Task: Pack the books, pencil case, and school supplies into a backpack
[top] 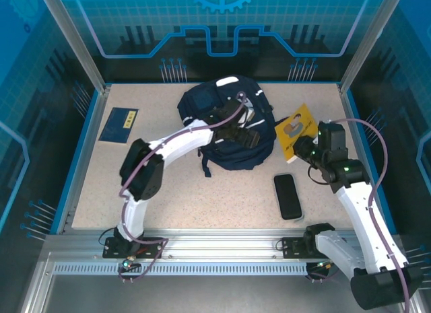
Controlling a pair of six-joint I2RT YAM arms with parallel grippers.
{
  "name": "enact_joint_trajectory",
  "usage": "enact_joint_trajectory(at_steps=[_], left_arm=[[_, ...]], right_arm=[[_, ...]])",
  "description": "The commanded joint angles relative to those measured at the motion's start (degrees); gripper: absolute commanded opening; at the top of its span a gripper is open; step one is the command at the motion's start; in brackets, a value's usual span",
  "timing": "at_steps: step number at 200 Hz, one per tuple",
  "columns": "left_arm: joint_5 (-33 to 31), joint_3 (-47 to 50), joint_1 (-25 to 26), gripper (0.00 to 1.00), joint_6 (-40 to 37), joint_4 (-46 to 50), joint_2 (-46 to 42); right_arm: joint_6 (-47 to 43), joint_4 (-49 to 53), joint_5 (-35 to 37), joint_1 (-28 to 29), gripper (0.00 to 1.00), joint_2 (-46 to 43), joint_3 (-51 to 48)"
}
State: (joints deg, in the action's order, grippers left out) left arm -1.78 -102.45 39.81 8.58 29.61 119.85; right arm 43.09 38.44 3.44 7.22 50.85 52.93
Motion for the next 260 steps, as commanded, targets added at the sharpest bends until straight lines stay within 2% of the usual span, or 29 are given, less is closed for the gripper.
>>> enact_joint_trajectory(at_steps=[1,39,72,116,144,162,206,233,260], left_arm=[[-3.8,-8.2,0.1,0.81,-8.2,9.8,5.2],[-2.1,-17.0,0.3,0.77,-14.2,15.2,11.8],[-3.0,-19.1,0.3,0.7,-16.6,16.6,14.2],[-6.0,-20.3,0.3,0.67,-18.7,16.2,17.0],[-9.4,-21.6,0.3,0.57,-19.8,15.9,18.4],[-10.7,-22.2,0.3,0.44,-20.0,16.2,18.3],[-10.2,-19.7,0.4,0.07,-18.7,13.7,10.6],[-13.6,-12.4,0.4,0.0,-17.4,5.9,1.8],[-19.8,-6.6,0.4,0.0,-14.8,-1.6,-5.5]], right_arm=[[-1.6,-0.2,-3.4,-1.8,0.16,-1.8,-0.7],[-1.5,-0.2,-4.9,-3.1,0.16,-1.6,-1.3],[-0.9,-1.1,-6.1,-3.2,0.16,-1.1,-1.9],[-0.1,-1.8,-7.2,-3.2,0.16,-0.6,-2.0],[0.3,-1.8,-7.4,-3.2,0.16,-0.6,-1.9],[0.4,-1.5,-7.5,-3.2,0.16,-0.7,-1.6],[0.5,-2.2,-9.4,-3.2,0.18,-1.4,-1.4],[0.2,-3.1,-11.8,-3.2,0.19,-2.2,-1.5],[0.5,-6.5,-18.0,-2.0,0.19,-2.4,-3.8]])
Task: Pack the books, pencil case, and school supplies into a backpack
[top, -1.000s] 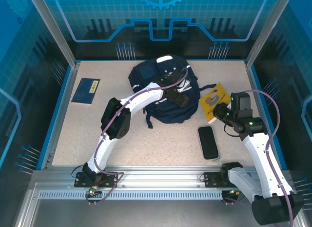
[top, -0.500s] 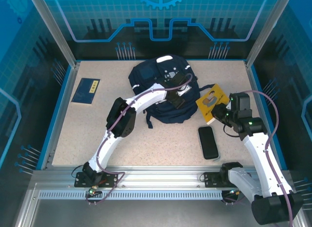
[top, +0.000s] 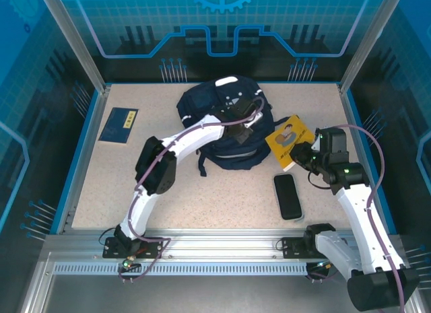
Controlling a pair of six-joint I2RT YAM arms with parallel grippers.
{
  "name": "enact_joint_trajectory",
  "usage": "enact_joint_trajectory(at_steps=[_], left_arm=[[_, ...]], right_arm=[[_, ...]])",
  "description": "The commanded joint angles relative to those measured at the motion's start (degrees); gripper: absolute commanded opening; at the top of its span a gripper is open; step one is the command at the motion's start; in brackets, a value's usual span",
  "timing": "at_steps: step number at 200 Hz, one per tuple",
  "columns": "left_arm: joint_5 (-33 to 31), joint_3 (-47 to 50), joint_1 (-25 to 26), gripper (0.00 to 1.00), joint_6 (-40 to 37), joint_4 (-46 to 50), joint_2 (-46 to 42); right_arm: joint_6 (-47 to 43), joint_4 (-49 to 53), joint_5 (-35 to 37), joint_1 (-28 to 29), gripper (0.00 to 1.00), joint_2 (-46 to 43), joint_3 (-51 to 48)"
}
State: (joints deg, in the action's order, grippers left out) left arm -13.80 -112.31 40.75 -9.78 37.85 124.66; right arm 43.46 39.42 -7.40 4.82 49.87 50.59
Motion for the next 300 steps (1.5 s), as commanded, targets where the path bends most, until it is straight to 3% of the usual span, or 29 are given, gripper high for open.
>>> enact_joint_trajectory(at_steps=[1,44,110,186,221,300], left_arm=[[-8.0,3.5,-0.5,0.0,3.6,-10.1,-10.5],[-13.6,8.8,-0.6,0.0,5.9,-20.2,-15.9],[-12.8,6.5,-0.6,0.0,9.5,-19.7,-16.8],[-13.2,8.5,-0.8,0.0,10.8,-18.3,-21.6],[-12.8,10.6,-1.1,0.0,11.5,-18.8,-24.8],[-9.7,13.2,-2.3,0.0,16.4,-18.9,-27.4]], right_arm=[[0.2,-7.6,-7.3,0.5,0.19,-1.4,-1.5],[3.2,-12.9,-10.7,6.3,0.19,-2.1,-4.8],[13.0,-26.0,-12.4,11.8,0.19,4.2,-9.1],[24.9,-53.8,-8.0,16.0,0.17,24.4,-5.4],[26.3,-59.7,-2.7,18.3,0.17,33.9,-2.5],[30.9,-63.3,-0.5,22.8,0.26,58.4,13.5]])
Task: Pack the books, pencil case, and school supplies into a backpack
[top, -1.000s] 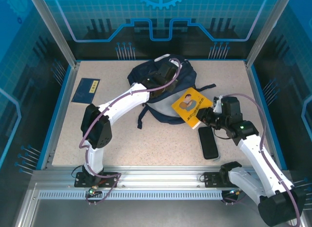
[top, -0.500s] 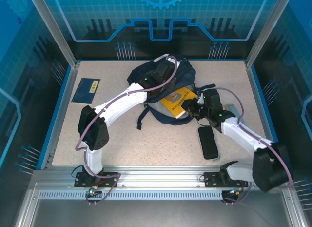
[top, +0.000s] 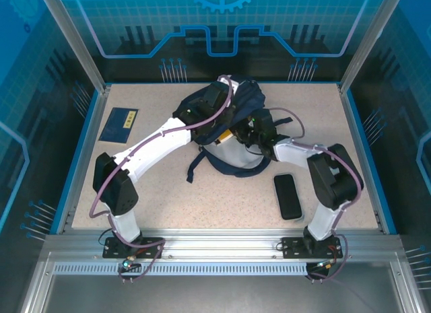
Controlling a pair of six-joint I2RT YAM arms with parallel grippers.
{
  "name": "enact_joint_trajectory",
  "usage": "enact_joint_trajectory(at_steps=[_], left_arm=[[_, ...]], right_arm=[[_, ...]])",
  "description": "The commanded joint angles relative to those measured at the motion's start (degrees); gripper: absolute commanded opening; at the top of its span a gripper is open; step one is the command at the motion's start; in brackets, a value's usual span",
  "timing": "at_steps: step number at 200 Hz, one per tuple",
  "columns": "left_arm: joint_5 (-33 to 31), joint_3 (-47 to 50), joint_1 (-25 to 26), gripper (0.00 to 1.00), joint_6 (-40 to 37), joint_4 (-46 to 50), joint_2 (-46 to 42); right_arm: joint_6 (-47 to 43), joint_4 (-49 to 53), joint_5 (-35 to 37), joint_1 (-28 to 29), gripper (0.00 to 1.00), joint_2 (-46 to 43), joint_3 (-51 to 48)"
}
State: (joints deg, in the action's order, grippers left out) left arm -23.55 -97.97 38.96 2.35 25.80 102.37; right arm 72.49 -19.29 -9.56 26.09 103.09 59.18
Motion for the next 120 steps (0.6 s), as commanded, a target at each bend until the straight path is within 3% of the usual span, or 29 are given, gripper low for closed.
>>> enact_joint_trajectory(at_steps=[1,24,51,63,120], left_arm=[[0.0,-1.2,-0.6,0.0,4.4,-6.8,-5.1],[0.5,-1.1,-1.3,0.0,5.4,-6.6,-5.2],[1.9,-0.6,-2.7,0.0,6.5,-5.6,-5.2],[3.1,0.0,-3.3,0.0,7.3,-5.4,-5.2],[8.7,2.4,-4.9,0.0,7.7,-3.7,-4.9]], right_arm=[[1.9,-4.6,1.7,1.6,0.26,5.6,5.1],[2.8,-1.7,-0.8,1.7,0.36,10.6,10.2],[1.9,-1.0,-0.1,1.9,0.64,7.8,7.3],[1.1,0.9,0.1,1.7,0.72,4.7,5.1],[-4.7,15.0,-1.6,0.1,0.75,-13.7,-7.6]])
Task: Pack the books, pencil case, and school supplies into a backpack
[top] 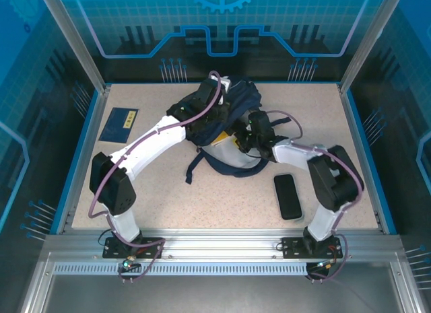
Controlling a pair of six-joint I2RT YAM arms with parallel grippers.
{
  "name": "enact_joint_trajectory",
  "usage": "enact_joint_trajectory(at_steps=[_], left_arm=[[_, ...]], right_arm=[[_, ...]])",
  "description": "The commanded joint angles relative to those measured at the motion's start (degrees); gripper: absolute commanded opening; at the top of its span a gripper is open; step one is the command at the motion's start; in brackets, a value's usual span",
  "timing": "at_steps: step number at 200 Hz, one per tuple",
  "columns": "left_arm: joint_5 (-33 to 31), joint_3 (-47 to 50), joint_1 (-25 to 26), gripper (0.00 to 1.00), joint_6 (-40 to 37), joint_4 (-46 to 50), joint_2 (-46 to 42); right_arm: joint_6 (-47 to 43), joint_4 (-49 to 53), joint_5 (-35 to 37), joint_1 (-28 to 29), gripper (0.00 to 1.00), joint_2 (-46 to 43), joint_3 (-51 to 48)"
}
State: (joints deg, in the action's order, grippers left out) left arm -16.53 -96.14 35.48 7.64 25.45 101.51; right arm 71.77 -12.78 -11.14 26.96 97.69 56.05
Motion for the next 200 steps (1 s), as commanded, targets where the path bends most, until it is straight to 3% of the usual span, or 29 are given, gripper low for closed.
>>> enact_joint_trajectory(at_steps=[1,17,32,70,99,118,159,200], left_arm=[[1.8,0.6,-1.5,0.0,2.4,-3.3,-4.0],[4.1,1.7,-1.8,0.0,2.5,-2.4,-3.9],[7.5,2.7,-2.4,0.08,2.8,-1.2,-3.7],[14.8,6.2,-5.8,0.67,10.8,2.9,-5.2],[11.8,12.0,-11.1,0.91,15.5,2.1,-7.8],[7.6,15.0,-15.1,0.99,15.5,1.2,-8.1],[-1.7,13.1,-24.7,0.99,15.5,3.2,-2.0],[1.7,9.6,-34.7,0.99,17.1,3.0,5.9]], right_arm=[[-4.2,8.8,0.1,-0.8,0.75,-8.8,-4.7],[-6.5,16.1,3.7,-0.9,0.73,-15.5,-9.2],[-8.9,24.5,9.8,-0.9,0.73,-22.2,-11.5],[-13.7,38.5,25.6,-2.0,0.74,-36.0,-16.5],[-17.9,41.8,29.2,-3.0,0.85,-40.7,-16.5],[-21.0,39.3,27.8,-3.2,0.91,-41.4,-16.0],[-24.4,35.8,22.9,-3.2,0.95,-35.5,-11.2],[-24.2,33.5,18.9,-2.8,0.96,-29.2,-7.4]])
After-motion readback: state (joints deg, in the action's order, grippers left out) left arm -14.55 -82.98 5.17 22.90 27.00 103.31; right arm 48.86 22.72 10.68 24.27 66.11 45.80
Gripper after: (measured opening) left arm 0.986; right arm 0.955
